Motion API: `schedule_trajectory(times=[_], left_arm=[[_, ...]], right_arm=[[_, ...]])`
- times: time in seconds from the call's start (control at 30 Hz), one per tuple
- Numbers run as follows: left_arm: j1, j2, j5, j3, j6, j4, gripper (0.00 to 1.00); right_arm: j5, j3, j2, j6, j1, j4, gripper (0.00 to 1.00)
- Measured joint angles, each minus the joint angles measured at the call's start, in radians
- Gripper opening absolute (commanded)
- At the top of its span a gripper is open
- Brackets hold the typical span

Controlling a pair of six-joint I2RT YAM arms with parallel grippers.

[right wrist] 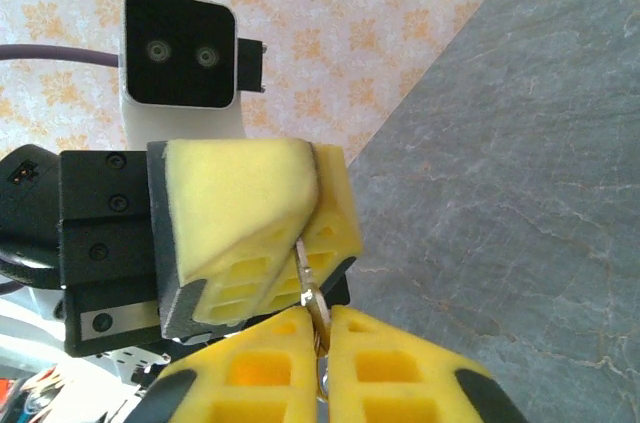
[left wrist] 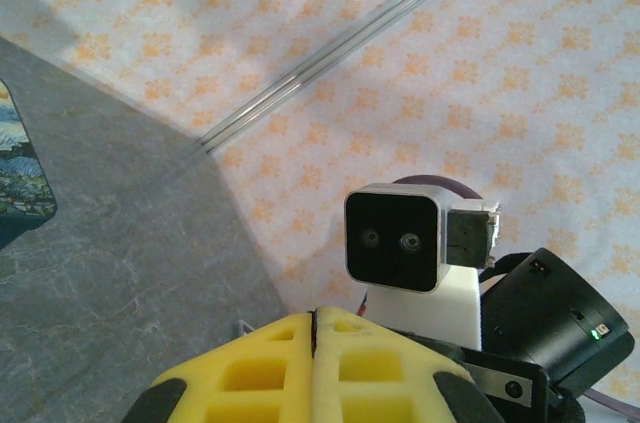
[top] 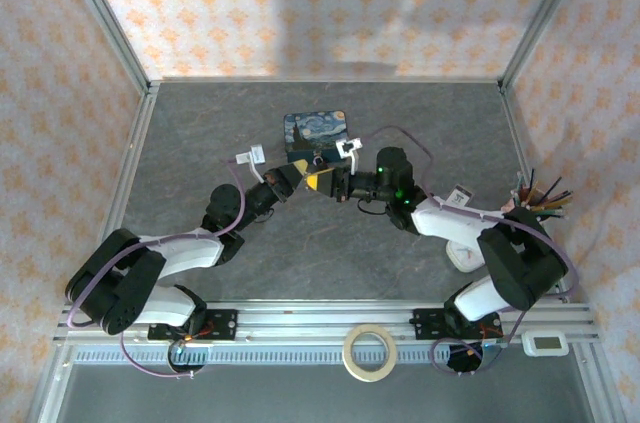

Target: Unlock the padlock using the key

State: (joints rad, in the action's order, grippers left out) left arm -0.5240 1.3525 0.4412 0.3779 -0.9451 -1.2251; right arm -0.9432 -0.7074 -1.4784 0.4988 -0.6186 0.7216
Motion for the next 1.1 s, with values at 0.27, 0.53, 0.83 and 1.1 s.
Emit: schedule_trajectory(times=[0.27, 0.53, 0.83, 1.1], left_arm=[[-0.006, -0.050, -0.105, 0.011, -0.057, 0.164, 0.67], [-0.005, -0.105, -0.221, 0.150, -0.115, 0.511, 0.63], [-0.006, -0.062, -0.221, 0.151, -0.246, 0.534, 0.54], [-0.006, -0.051, -0.221, 0.151, -0.288, 0.522, 0.49]], right_arm=[[0.221, -0.051, 0.023, -0.176, -0.012, -0.258, 0.00], [0.640, -0.125, 0.064, -0.487, -0.109, -0.452, 0.00], [0.903, -0.125, 0.064, -0.734, -0.213, -0.452, 0.00], [1.024, -0.139, 0.027, -0.853, -0.295, -0.436, 0.00]])
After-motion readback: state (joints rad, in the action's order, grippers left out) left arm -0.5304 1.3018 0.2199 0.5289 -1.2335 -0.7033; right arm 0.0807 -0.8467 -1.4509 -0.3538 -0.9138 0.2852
